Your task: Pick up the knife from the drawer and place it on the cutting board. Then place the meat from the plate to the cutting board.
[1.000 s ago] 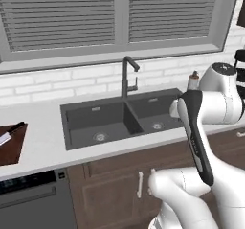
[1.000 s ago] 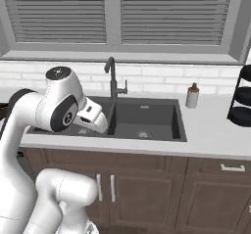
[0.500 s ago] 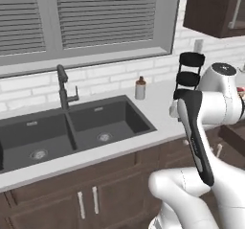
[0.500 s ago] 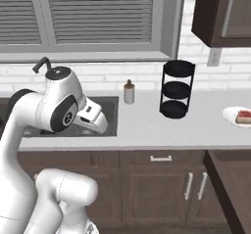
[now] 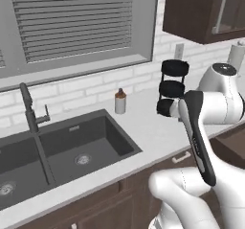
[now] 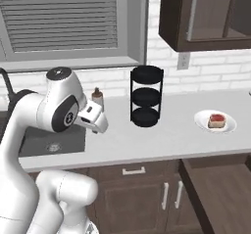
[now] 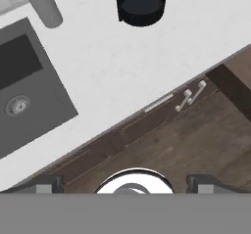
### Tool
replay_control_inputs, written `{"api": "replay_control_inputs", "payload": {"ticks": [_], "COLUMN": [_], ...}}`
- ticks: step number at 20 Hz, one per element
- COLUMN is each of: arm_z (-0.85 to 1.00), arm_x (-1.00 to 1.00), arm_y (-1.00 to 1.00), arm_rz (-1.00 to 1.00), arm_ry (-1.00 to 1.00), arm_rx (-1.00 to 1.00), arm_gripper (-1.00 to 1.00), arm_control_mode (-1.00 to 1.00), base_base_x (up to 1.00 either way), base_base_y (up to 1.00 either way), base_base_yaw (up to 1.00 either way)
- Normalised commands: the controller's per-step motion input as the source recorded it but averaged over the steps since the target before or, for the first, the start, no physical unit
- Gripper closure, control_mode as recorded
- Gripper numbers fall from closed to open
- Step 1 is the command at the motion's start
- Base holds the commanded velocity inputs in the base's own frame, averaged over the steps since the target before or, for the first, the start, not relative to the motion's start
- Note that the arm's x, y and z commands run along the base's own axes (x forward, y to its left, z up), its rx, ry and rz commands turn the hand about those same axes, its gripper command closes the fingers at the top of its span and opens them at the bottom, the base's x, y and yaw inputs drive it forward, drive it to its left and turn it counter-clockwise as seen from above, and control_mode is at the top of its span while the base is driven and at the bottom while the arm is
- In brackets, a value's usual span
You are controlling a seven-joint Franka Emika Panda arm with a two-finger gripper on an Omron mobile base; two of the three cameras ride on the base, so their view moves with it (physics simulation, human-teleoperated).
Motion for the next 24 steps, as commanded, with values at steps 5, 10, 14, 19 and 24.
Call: {"api": "replay_control_inputs", "payload": {"ticks": [5,10,14,19,24], "arm_z": [0.00,0.00,0.00,0.00,0.00], "arm_x": [0.00,0.00,0.00,0.00,0.00], "arm_y": [0.00,0.00,0.00,0.00,0.00], "arm_rz": [0.00,0.00,0.00,0.00,0.00], "arm_ry": [0.00,0.00,0.00,0.00,0.00], "arm_rx": [0.00,0.00,0.00,0.00,0.00], "arm_gripper": [-1.00,-1.00,-1.00,-1.00,-1.00], "arm_control_mode": [1.00,1.00,1.00,1.00,1.00], "base_base_x": [0.51,0.43,0.22,0.20,0.35], "base_base_y": [-0.23,-0.61,-0.73,-0.48,-0.45], "base_base_yaw": [-0.28,-0.29,-0.28,-0.28,-0.30]}}
